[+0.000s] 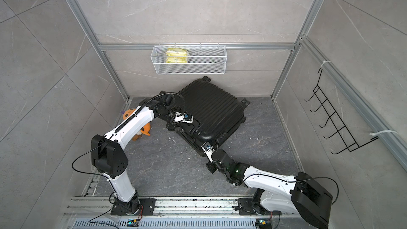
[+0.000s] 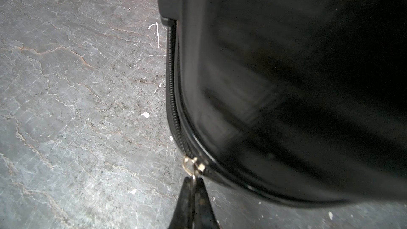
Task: Close the suitcase zippers
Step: Zip the zipper on the suitcase.
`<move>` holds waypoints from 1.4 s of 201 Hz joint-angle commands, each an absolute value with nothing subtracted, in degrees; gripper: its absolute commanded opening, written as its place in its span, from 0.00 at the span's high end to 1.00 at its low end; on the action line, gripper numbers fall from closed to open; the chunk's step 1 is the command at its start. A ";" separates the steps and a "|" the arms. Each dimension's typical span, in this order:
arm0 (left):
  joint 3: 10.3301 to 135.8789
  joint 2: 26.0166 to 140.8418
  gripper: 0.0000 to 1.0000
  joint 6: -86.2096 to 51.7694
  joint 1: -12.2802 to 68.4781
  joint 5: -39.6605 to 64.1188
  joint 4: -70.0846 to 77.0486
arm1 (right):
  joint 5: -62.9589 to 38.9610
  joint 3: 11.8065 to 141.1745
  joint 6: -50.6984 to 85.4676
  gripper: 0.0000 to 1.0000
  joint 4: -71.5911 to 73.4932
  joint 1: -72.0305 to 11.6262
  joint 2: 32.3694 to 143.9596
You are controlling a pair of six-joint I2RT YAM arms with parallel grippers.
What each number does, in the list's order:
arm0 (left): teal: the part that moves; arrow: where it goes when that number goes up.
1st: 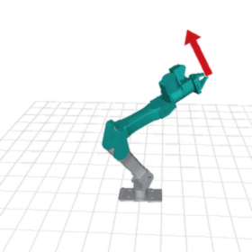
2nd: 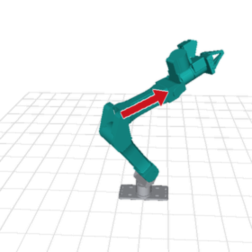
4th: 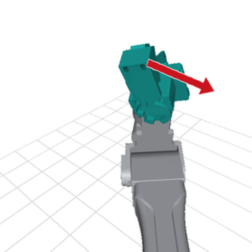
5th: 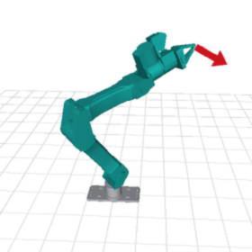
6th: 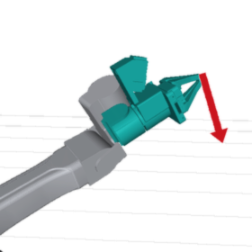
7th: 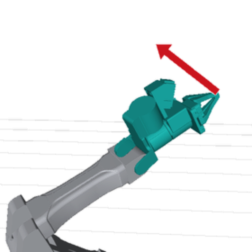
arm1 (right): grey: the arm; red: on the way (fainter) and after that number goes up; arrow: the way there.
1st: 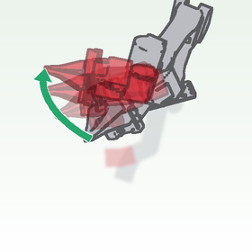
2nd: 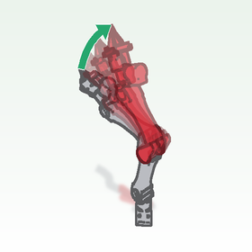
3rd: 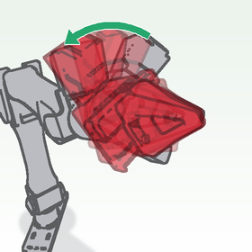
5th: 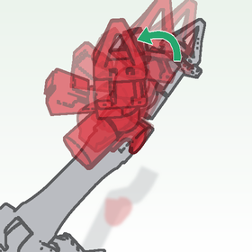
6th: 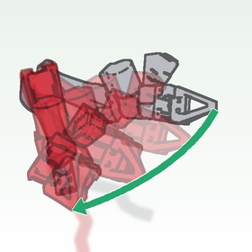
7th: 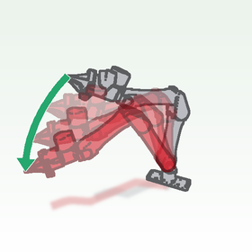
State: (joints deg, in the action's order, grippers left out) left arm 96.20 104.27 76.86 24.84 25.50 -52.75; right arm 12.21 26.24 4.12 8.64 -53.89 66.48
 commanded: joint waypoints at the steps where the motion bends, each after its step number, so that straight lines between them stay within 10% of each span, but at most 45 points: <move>1: 98.56 105.64 0.30 80.06 25.36 23.67 -54.23 | 18.23 28.57 6.79 1.00 9.71 -51.90 64.95; 43: 98.55 105.61 0.66 81.38 26.18 21.18 -55.02 | 21.15 28.77 6.17 1.00 6.81 -51.98 62.61; 97: 99.18 102.99 0.86 79.46 30.32 22.06 -56.87 | 25.53 28.85 7.12 1.00 2.89 -51.96 60.68; 281: 114.00 105.80 1.00 37.60 41.32 18.35 -51.31 | 1.11 31.40 -0.24 1.00 6.89 -51.95 62.87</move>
